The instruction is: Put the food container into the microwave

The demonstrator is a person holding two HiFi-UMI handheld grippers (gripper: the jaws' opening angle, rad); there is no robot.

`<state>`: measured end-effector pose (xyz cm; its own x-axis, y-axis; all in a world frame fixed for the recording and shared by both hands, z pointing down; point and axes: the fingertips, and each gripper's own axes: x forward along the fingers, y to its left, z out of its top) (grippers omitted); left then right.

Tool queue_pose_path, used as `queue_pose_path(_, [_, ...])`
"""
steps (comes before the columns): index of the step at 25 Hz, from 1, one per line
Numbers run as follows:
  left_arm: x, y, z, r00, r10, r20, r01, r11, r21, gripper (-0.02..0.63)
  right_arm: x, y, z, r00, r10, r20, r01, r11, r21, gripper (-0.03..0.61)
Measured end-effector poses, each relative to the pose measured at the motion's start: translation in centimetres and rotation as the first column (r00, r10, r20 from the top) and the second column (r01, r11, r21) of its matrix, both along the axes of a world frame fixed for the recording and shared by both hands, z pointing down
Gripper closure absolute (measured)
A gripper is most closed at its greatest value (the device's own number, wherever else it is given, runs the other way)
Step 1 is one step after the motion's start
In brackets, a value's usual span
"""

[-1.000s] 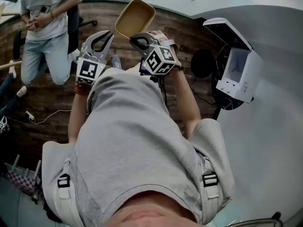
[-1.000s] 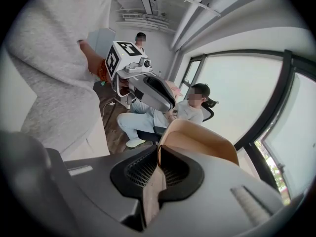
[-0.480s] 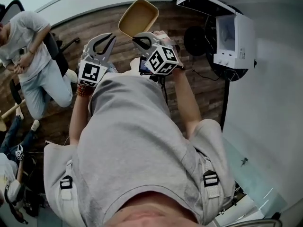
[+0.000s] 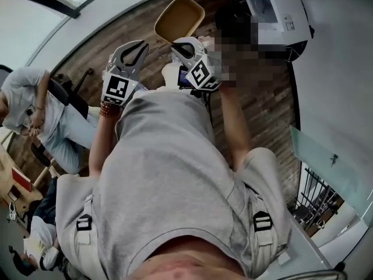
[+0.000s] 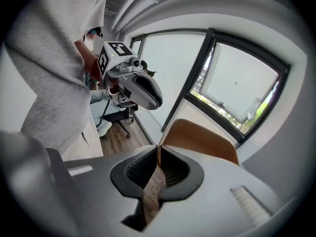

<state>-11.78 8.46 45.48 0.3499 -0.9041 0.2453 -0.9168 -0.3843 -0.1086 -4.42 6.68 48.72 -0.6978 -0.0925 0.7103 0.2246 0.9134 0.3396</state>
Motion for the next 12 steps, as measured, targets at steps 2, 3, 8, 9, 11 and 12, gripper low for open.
queue_pose_path(2, [2.2, -1.6, 0.1, 0.997, 0.076, 0.005, -0.076, 0.997, -0.005, 0.568, 2.1, -1.2, 0.0, 0.998, 0.068, 0.004, -0.068, 0.998, -0.001, 0.540])
queue_pose_path(3, [3.4, -2.4, 0.1, 0.993, 0.114, 0.009, -0.114, 0.994, -0.005, 0.568, 3.2, -1.8, 0.0, 0.995, 0.104, 0.006, -0.104, 0.995, -0.004, 0.540])
queue_pose_path(8, [9.0, -5.2, -0.6, 0.969, 0.245, 0.015, -0.245, 0.969, 0.008, 0.568, 8.6, -4.1, 0.3, 0.971, 0.239, 0.013, -0.239, 0.971, -0.020, 0.540])
queue_pose_path(9, [9.9, -5.6, -0.6, 0.965, 0.262, 0.009, -0.262, 0.965, 0.009, 0.568, 9.6, -4.4, 0.3, 0.967, 0.256, 0.009, -0.256, 0.966, -0.021, 0.540])
queue_pose_path(11, [11.7, -6.6, -0.7, 0.957, 0.289, -0.008, -0.289, 0.957, 0.012, 0.568, 11.4, -5.1, 0.2, 0.958, 0.287, 0.001, -0.287, 0.958, -0.021, 0.540])
queue_pose_path(12, [12.6, -7.1, -0.8, 0.954, 0.300, -0.017, -0.300, 0.954, 0.015, 0.568, 12.2, -5.3, 0.1, 0.954, 0.301, 0.000, -0.301, 0.953, -0.021, 0.540])
